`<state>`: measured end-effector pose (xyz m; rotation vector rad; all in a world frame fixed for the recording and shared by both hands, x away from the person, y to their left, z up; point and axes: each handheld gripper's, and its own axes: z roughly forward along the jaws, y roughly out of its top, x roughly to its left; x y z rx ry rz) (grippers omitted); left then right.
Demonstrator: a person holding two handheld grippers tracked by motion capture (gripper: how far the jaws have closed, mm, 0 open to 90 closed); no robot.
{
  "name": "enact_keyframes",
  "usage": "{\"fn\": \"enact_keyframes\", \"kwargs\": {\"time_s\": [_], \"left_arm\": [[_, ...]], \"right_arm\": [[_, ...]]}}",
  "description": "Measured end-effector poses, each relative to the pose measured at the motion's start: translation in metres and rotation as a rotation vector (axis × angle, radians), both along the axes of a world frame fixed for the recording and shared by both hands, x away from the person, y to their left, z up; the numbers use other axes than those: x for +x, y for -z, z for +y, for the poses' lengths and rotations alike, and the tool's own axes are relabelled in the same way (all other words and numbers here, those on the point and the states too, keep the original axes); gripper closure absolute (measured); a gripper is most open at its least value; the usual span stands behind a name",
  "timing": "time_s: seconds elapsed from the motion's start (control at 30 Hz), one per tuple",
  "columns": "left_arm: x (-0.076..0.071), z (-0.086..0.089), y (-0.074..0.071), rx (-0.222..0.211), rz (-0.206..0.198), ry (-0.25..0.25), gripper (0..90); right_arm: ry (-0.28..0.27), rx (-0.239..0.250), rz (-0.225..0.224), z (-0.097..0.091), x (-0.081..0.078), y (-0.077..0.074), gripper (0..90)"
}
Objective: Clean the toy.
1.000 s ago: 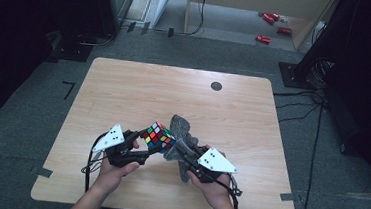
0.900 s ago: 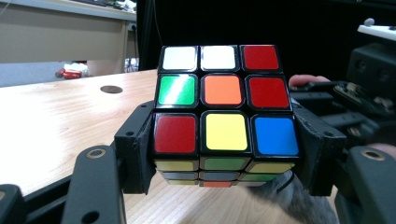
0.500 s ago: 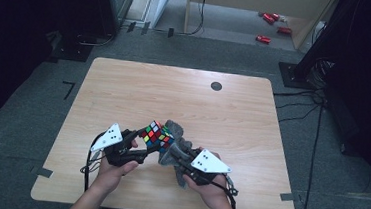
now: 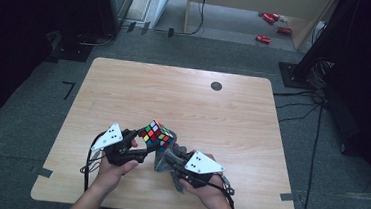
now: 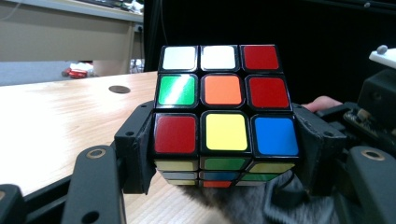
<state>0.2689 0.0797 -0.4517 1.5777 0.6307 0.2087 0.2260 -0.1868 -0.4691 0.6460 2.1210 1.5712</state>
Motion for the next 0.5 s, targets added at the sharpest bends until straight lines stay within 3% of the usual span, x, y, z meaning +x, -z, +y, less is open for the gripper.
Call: {"fn": "enact_keyframes", "kwargs": {"time_s": [0.13,0.23,0.4,0.5], "left_arm": [[0.002,0.003,0.001,0.006,0.004,-0.011,35.2],[0.002,0.002,0.002,0.010,0.006,-0.015,35.1],[0.003,0.001,0.004,0.022,0.014,-0.018,35.2],[0.004,0.000,0.006,0.028,0.025,-0.021,35.2]], "right_arm": [[0.101,0.018,0.001,-0.021,0.009,-0.005,70.7],[0.198,0.029,0.044,-0.039,0.018,-0.004,70.6],[0.340,-0.045,0.115,-0.057,0.030,0.008,70.1],[0.381,-0.072,0.165,-0.063,0.036,0.020,69.3]]}}
